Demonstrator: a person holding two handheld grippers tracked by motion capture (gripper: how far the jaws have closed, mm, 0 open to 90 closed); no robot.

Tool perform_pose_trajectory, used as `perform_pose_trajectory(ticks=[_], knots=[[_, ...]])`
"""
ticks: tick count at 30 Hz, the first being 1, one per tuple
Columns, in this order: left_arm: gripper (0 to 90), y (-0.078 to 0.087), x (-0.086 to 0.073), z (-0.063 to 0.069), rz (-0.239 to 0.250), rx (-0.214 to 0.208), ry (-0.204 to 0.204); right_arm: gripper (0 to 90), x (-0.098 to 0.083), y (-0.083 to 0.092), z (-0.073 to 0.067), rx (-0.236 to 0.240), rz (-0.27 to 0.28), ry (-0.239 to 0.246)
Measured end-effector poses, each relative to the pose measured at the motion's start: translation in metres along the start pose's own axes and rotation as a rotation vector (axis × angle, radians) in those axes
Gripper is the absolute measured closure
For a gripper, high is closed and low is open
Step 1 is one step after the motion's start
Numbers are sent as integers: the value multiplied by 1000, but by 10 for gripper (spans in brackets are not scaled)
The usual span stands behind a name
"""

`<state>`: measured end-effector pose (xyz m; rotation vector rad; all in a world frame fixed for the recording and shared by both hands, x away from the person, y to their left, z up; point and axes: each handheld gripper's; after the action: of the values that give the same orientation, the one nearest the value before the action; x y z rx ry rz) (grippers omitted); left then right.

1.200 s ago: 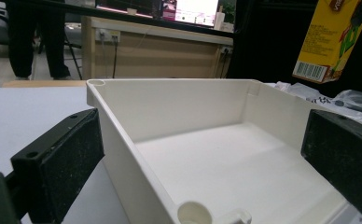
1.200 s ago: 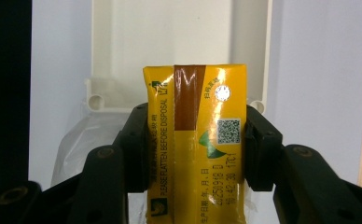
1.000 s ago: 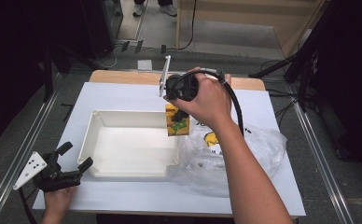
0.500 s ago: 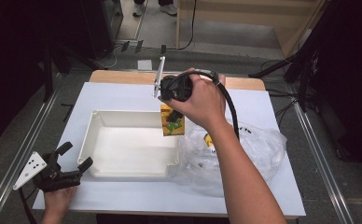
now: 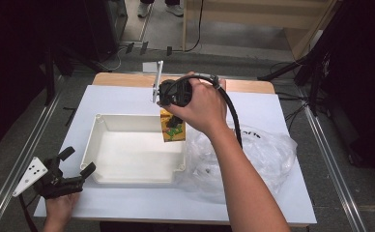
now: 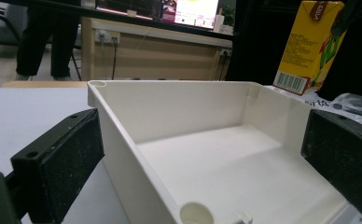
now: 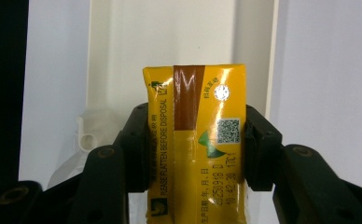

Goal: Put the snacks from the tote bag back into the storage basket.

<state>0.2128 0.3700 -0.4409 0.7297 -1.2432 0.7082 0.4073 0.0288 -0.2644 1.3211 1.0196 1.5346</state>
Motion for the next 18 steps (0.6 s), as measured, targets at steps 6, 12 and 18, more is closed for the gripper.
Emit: perform_pose_trajectory(ticks=[6, 12, 18], knots=[[0, 0, 0, 0, 2, 0, 0, 542, 2, -5, 0, 3, -4, -4], [0, 0, 0, 0, 2, -1, 1, 541, 2, -13, 1, 2, -1, -17], [0, 0, 0, 0, 1, -2, 0, 541, -1, -20, 2, 1, 8, -22]])
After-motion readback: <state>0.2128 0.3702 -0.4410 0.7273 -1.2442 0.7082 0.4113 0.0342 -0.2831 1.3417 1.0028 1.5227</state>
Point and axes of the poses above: each handheld gripper's, and its own axes: y roughly backward along the jaws, x roughly out of its top, z roughly to its right, and after that the axes turned 4 degrees about -x, right-handed
